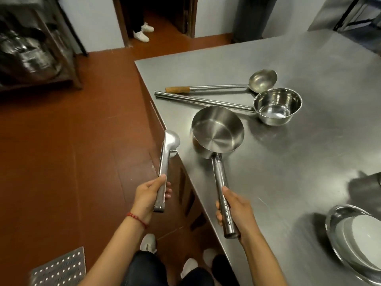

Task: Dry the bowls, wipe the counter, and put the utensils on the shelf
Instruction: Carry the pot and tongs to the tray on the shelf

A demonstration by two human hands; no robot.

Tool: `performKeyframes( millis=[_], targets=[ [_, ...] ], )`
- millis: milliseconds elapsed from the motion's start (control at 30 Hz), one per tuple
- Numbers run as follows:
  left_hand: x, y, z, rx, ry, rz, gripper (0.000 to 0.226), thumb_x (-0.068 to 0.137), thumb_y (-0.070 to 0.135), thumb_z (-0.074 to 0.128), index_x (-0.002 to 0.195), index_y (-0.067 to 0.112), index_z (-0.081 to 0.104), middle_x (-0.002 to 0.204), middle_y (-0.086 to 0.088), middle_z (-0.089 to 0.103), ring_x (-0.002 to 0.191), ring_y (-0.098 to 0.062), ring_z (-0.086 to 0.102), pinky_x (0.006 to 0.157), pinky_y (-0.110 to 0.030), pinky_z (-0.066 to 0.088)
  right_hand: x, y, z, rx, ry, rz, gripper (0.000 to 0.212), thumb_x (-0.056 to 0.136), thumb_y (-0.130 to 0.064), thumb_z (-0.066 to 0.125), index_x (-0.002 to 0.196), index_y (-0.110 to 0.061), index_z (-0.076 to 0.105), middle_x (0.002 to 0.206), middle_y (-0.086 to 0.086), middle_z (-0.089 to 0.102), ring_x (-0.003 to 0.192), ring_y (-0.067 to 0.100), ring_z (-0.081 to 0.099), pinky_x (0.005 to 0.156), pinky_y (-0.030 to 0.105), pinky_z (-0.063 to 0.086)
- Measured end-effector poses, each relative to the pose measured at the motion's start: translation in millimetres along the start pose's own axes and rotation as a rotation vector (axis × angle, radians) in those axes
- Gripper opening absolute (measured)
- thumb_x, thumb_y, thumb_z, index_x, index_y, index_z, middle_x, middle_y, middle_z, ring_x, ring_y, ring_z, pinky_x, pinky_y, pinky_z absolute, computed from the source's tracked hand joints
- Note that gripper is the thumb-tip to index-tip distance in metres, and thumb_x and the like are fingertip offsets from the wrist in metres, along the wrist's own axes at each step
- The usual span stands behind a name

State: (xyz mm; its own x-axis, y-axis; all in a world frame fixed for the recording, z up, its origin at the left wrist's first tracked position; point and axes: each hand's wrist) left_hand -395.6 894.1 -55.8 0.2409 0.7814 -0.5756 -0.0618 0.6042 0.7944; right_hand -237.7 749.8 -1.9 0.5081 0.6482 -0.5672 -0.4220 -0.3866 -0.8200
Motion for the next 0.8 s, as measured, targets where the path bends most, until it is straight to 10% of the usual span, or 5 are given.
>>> performKeyframes(
  millis=[800],
  targets=[
    [219,206,-215,-0.213,0.327,0.076,0.022,0.079,0.020,0.068,0.064,0.004,0.067,0.051,-0.005,0.068,0.043,-0.013,0.061,0.041,-0.020,0.051,207,-102,355,-0.250,-0.339,-0.020,0.031,0.090,-0.030,0.054,0.076,-0.003,0.059,0.052,0.005,0.059,0.035,0.016,0.051,0.035,0.023,0.042]
  ],
)
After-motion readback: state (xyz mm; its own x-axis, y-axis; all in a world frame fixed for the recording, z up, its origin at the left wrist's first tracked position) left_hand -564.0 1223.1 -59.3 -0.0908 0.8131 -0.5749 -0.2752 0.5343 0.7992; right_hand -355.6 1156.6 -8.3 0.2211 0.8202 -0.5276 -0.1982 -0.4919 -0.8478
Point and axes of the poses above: each hand's wrist, its own x-axis towards the middle knuckle, its own z-axis out of the palm, y = z × x
